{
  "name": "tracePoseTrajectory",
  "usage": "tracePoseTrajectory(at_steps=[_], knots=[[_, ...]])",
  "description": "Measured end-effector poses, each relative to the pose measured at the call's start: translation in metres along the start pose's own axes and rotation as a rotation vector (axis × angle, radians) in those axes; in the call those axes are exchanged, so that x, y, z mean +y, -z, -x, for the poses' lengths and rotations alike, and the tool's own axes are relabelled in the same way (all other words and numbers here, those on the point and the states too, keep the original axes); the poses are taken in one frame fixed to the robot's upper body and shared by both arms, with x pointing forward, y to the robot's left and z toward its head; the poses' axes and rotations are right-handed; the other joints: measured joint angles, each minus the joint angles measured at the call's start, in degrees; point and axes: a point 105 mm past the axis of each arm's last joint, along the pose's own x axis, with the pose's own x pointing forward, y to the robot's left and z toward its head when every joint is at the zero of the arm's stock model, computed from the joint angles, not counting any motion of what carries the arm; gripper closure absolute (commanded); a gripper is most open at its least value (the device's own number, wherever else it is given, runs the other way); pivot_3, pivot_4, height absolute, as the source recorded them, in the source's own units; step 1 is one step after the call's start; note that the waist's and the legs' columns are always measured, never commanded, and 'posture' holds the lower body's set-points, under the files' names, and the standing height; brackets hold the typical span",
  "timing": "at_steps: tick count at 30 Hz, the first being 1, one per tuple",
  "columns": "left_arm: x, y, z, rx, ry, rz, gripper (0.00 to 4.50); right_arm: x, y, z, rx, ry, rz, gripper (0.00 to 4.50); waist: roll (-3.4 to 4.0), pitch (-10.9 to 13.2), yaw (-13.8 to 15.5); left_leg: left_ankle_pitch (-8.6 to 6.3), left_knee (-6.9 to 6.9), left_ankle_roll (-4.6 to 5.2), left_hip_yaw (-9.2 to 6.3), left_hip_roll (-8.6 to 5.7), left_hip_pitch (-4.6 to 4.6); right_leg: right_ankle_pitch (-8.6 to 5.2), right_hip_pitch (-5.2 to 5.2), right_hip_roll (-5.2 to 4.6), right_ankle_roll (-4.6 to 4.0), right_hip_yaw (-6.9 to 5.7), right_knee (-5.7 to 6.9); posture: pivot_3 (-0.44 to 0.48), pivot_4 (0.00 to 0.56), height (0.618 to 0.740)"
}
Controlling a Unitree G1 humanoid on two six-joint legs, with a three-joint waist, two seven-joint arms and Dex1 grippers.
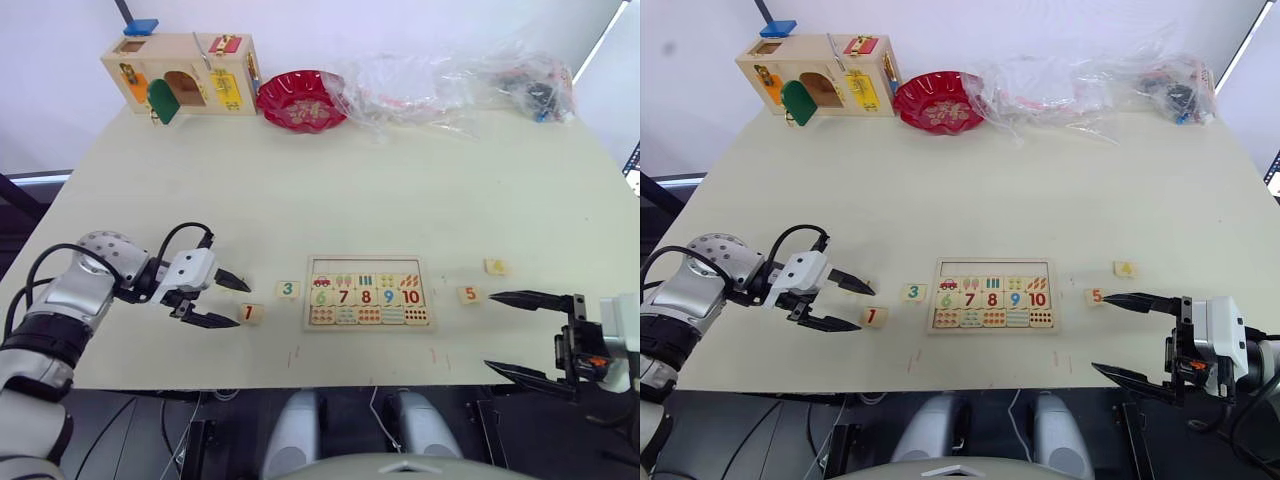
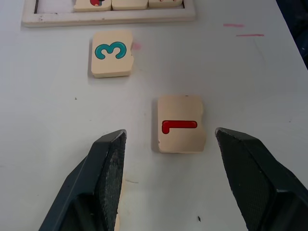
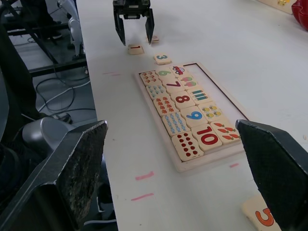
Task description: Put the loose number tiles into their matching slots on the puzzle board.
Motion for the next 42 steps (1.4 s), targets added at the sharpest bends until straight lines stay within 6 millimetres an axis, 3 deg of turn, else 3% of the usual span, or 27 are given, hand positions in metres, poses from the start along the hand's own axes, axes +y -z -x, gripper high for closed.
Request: tracePoseTrajectory(at_steps=[42], knots=[[-0.007,0.005,-0.006,0.022,-0.044,-0.028,1.32,0.012,-0.002,0.003,-0.025,-0.078,0.025,0.0,0.01,-0.01,0.01,0.0,0.01,0.0,-0.06,0.01,0.04,0.01,0.01,0.0,0.0,0.0,0.04,0.0,0.15,0.74]])
